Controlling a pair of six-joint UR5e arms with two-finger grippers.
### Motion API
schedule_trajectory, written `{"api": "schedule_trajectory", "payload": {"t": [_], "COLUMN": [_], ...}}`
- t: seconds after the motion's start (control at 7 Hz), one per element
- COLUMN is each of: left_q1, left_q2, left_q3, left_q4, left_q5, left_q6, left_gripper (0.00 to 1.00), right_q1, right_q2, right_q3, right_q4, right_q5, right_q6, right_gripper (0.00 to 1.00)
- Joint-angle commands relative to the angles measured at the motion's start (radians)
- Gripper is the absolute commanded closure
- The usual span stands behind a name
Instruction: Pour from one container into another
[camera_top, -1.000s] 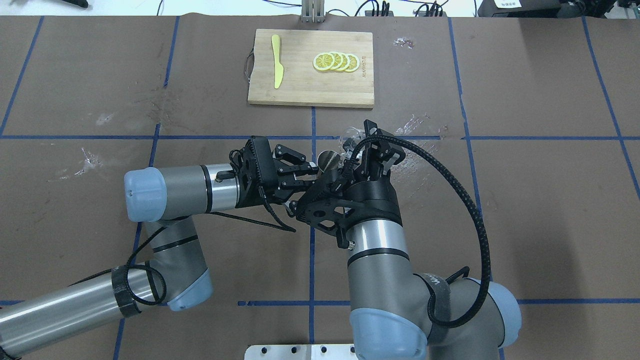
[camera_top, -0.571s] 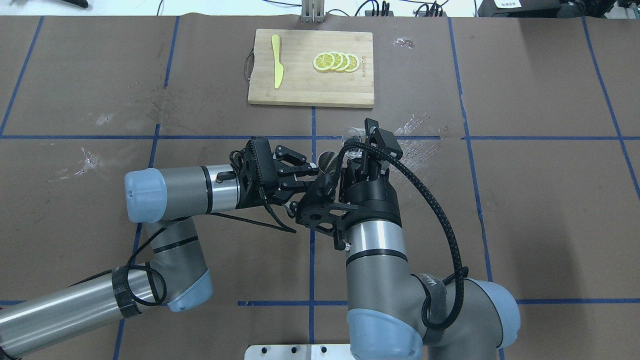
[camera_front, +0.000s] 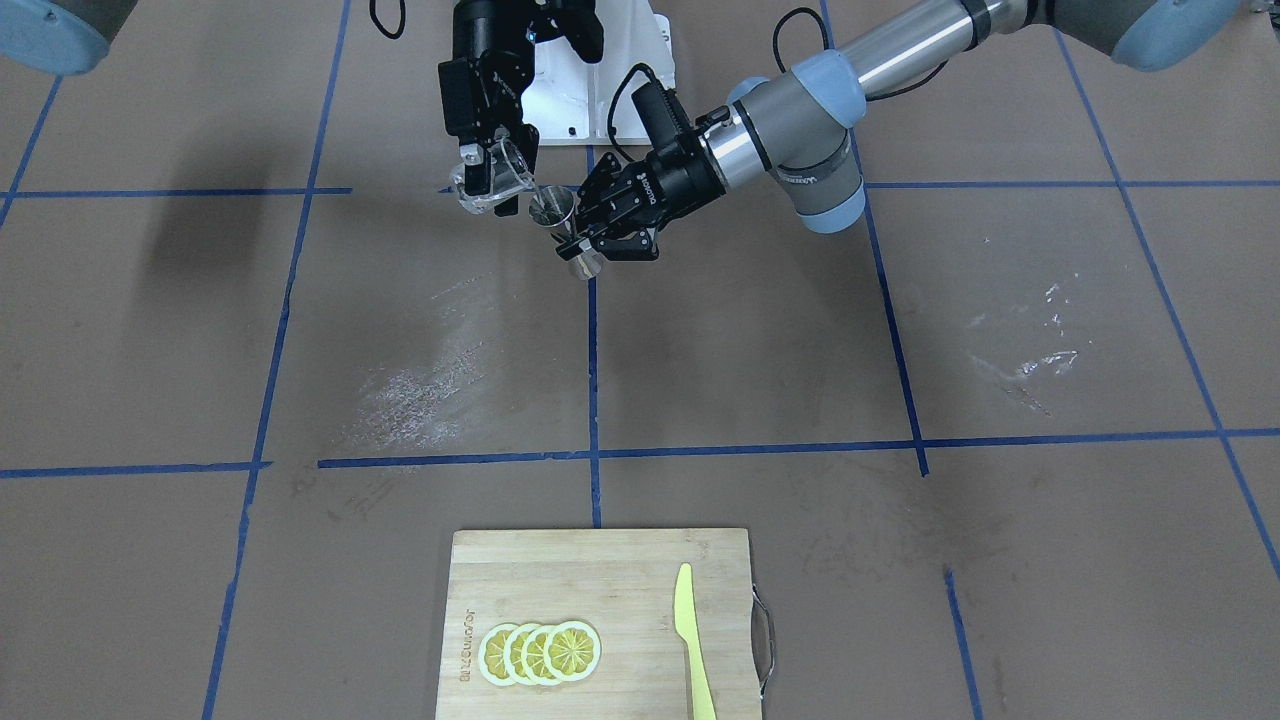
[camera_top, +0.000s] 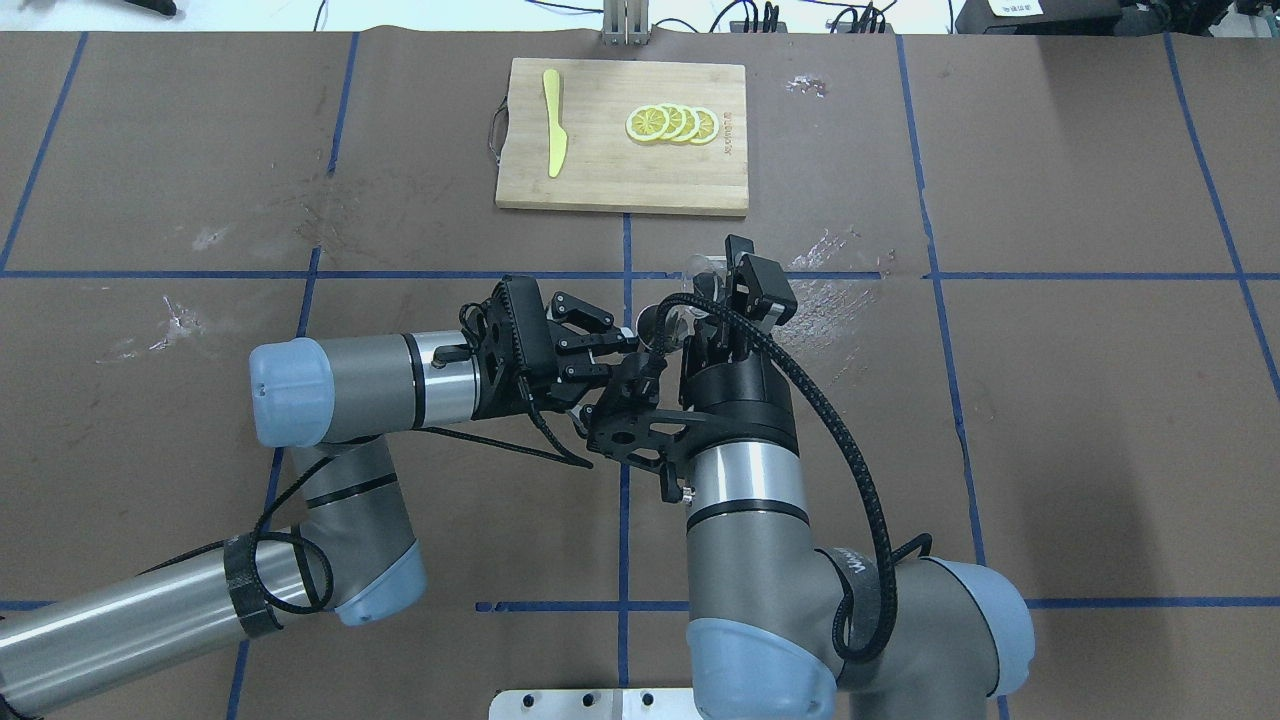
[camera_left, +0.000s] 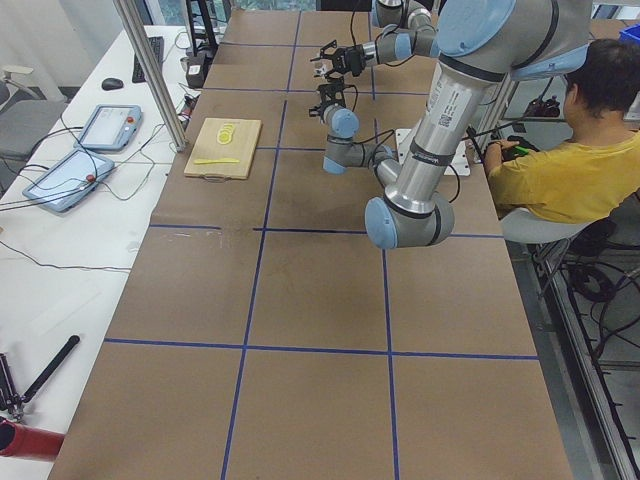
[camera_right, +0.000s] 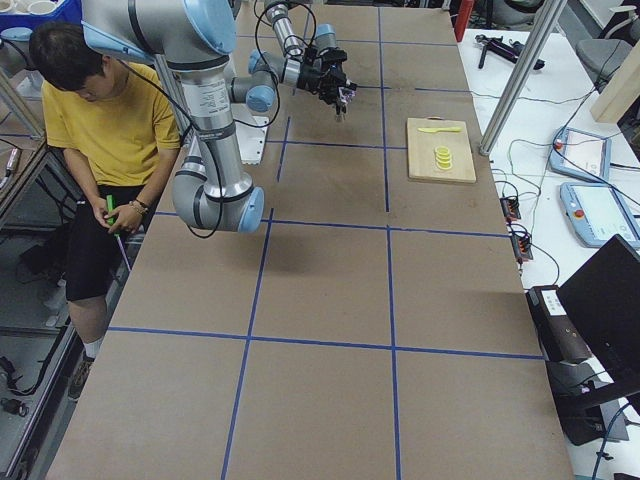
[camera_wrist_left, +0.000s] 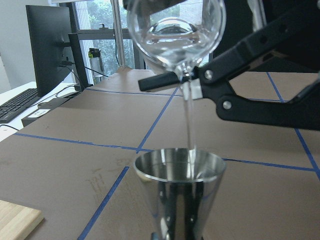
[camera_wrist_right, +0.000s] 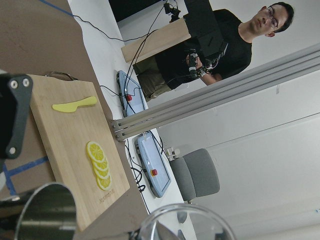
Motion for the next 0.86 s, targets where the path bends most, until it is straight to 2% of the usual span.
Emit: {"api": "schedule_trajectory", "payload": {"t": [0.0, 0.71], "left_q1": [0.0, 0.001], "left_q2": [0.0, 0.0], "left_q3": [0.0, 0.0], "left_q4": [0.0, -0.002], "left_q5": [0.0, 0.0], "left_q6": [0.0, 0.0], "left_gripper": [1.0, 1.0], "right_q1": [0.001, -0.007], "right_q2": [0.005, 0.007], "right_q3": [-0.004, -0.007], "right_q4": [0.0, -0.06], "right_q5": [-0.002, -0.045], "right_q6": [-0.015, -0.084], "right_gripper": [1.0, 1.0]}}
